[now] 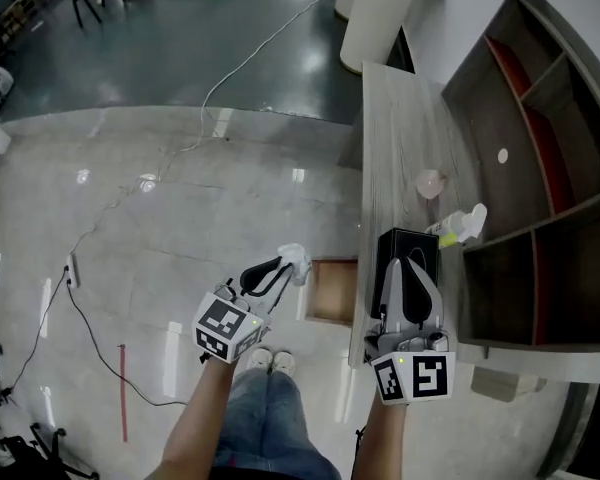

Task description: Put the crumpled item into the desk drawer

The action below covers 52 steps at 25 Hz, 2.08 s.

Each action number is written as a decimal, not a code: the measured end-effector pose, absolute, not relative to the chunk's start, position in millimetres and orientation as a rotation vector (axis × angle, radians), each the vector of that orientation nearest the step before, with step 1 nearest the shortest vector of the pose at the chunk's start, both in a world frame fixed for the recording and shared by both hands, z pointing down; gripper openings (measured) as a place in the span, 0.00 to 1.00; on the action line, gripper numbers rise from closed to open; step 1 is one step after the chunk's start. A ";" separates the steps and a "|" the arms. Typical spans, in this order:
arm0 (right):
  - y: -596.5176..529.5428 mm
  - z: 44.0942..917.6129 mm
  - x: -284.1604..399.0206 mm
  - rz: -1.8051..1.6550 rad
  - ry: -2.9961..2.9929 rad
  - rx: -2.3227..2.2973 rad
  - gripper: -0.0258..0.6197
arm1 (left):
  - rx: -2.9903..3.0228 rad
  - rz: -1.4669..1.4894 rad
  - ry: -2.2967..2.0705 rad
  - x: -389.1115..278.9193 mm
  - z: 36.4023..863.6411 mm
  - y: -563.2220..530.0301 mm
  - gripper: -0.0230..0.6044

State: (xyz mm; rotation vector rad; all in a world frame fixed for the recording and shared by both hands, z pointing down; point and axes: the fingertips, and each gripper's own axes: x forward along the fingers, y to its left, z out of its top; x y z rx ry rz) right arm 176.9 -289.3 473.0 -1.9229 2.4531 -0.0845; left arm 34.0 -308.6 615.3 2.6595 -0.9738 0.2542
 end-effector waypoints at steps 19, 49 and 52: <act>-292.1 601.9 199.2 -0.328 2.382 -2.095 0.06 | 2.214 0.682 -0.575 155.9 882.1 -300.8 0.17; -314.2 349.2 215.7 0.073 2.330 -1.940 0.06 | 2.905 -0.174 -1.190 32.1 349.9 -385.1 0.04; -309.0 328.5 212.4 0.126 2.316 -1.919 0.06 | 2.928 -0.150 -1.242 17.2 320.5 -375.0 0.04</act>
